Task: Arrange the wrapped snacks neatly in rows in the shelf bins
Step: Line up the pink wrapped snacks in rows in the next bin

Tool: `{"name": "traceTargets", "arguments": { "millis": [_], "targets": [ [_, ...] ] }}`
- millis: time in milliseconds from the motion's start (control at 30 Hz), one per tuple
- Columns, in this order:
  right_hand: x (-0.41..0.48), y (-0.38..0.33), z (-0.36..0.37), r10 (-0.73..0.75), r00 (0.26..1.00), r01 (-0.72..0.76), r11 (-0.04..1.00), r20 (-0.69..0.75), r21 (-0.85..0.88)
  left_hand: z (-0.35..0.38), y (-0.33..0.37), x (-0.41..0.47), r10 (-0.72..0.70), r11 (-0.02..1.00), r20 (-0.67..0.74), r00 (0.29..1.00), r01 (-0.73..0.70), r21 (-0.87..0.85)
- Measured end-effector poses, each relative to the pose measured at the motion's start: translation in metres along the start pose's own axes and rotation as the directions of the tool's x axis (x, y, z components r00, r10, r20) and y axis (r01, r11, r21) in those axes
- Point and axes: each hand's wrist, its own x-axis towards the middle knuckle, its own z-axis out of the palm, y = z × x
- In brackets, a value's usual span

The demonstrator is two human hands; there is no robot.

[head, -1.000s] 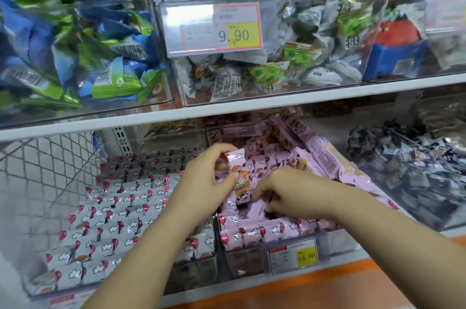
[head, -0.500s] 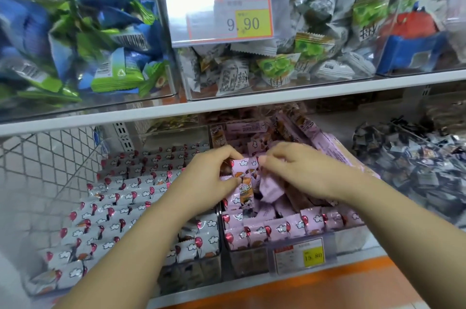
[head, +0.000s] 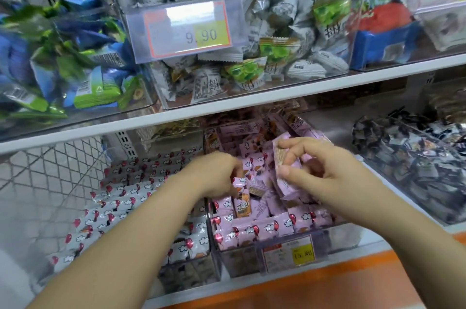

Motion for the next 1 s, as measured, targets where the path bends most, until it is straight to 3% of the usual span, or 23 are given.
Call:
{"name": "traceTargets", "arguments": {
  "millis": [67, 233, 300, 433, 533, 700, 900, 1000],
  "targets": [
    [0.0, 0.001, -0.004, 0.02, 1.0, -0.02, 1.0, -0.008, 0.013, 0.001, 0.001, 0.002, -0.009, 1.0, 0.051, 0.999, 0.007, 0.028],
    [-0.001, 0.003, -0.007, 0.037, 0.999, -0.038, 0.998, 0.029, 0.04, -0.001, -0.003, 0.005, -0.009, 0.996, 0.101, 0.995, 0.018, -0.091],
    [-0.001, -0.001, -0.008, 0.056, 0.997, -0.064, 0.989, 0.058, 0.133, 0.001, -0.002, 0.004, -0.028, 0.991, 0.07, 0.997, 0.036, -0.128],
    [-0.001, -0.007, -0.012, 0.104, 0.963, -0.204, 0.884, 0.249, 0.421, 0.002, -0.004, 0.002, -0.051, 0.98, -0.016, 0.999, 0.047, -0.192],
    [0.004, -0.009, -0.004, 0.148, 0.974, -0.214, 0.84, 0.169, 0.498, -0.003, -0.003, -0.002, -0.027, 0.977, -0.042, 0.999, 0.018, -0.214],
    [0.009, -0.01, 0.003, 0.178, 0.984, -0.177, 0.915, 0.031, 0.362, -0.008, 0.006, -0.021, 0.001, 0.947, -0.208, 0.978, -0.068, -0.315],
    [0.005, -0.01, -0.002, 0.152, 0.987, -0.137, 0.964, -0.049, 0.229, -0.011, 0.015, -0.034, 0.037, 0.868, -0.15, 0.988, -0.106, -0.486],
    [0.001, -0.008, -0.007, 0.114, 0.992, -0.105, 0.986, -0.059, 0.132, -0.014, 0.021, -0.028, 0.073, 0.901, 0.025, 0.997, -0.055, -0.431]
  ]
}}
